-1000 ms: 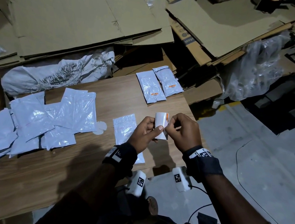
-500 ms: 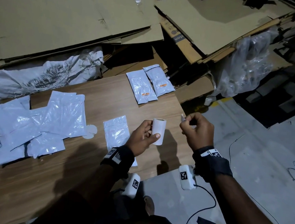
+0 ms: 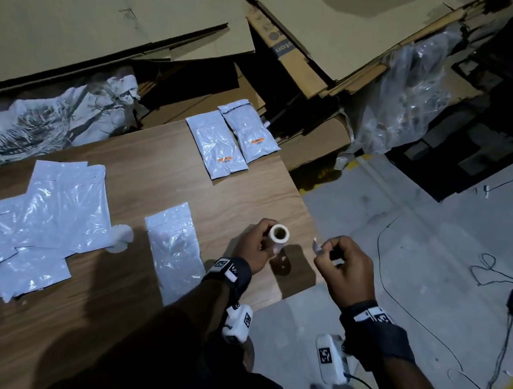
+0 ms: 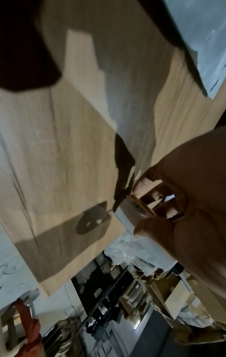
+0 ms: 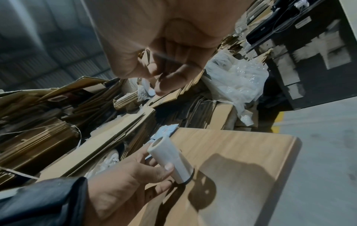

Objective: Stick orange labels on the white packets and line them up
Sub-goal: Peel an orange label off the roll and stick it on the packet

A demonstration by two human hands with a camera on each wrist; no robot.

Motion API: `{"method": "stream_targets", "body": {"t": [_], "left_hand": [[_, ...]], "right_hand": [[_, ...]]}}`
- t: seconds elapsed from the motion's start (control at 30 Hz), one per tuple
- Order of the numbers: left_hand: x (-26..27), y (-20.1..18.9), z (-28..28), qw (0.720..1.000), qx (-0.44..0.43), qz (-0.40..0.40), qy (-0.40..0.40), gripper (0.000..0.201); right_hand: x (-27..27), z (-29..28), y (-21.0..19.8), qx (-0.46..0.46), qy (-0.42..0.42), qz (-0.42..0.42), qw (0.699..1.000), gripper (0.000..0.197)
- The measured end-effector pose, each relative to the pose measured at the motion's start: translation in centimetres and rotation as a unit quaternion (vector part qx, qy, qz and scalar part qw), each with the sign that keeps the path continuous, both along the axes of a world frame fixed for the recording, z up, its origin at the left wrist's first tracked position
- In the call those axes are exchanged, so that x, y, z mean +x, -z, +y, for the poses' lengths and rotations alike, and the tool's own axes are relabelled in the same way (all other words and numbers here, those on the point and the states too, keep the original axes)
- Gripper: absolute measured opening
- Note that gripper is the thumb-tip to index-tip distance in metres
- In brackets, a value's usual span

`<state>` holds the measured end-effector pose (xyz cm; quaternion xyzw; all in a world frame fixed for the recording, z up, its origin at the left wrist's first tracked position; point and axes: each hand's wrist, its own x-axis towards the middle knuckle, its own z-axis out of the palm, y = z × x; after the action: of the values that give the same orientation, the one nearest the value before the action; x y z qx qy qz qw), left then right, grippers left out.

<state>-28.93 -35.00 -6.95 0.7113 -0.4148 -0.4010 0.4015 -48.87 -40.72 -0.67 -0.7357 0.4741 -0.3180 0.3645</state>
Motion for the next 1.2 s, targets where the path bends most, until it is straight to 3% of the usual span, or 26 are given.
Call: {"method": "stream_targets", "body": {"t": [0.17,0.37,0.47,0.57,0.7,0.87,1.2], "left_hand": [[-0.4,1.0,-0.4,0.999,0.002,-0.033,-0.009,0.045],[0.9,0.9,0.3,0.998,0.023,-0.053,-0.014,0.076],[2.0,-0.1,2.3,0.994,-0.019,-0.065,-0.088,0.054],[2.8,-2.5,4.5,0.994,-0.045,0.036,-0.095,0.013],[3.6,-5.8,6.3,0.984,-0.025,0.158,-0.073,0.025],[4.2,-7.9,8.0,0.964,-0.037,0.225,-0.139,0.024],[5.8,-8.9,11.1,0.966,-0.076,0.159,-0.189,0.015]], "right_hand": [[-0.3,-0.4,0.6,0.004,-0.012,0.008,1.000,0.023],[1.3,-0.4,1.1,0.019,-0.039,-0.010,0.999,0.020],[2.4,0.0,0.8,0.008,-0.070,-0.031,0.997,0.009],[4.0,0.7,0.8,-0.045,-0.119,-0.006,0.992,0.011],[6.8,2.0,0.3,-0.127,-0.165,0.040,0.977,0.006],[9.5,3.9,-1.0,-0.194,-0.214,0.053,0.956,0.012],[11.4,5.7,-2.0,-0.222,-0.314,-0.008,0.923,0.016]]}}
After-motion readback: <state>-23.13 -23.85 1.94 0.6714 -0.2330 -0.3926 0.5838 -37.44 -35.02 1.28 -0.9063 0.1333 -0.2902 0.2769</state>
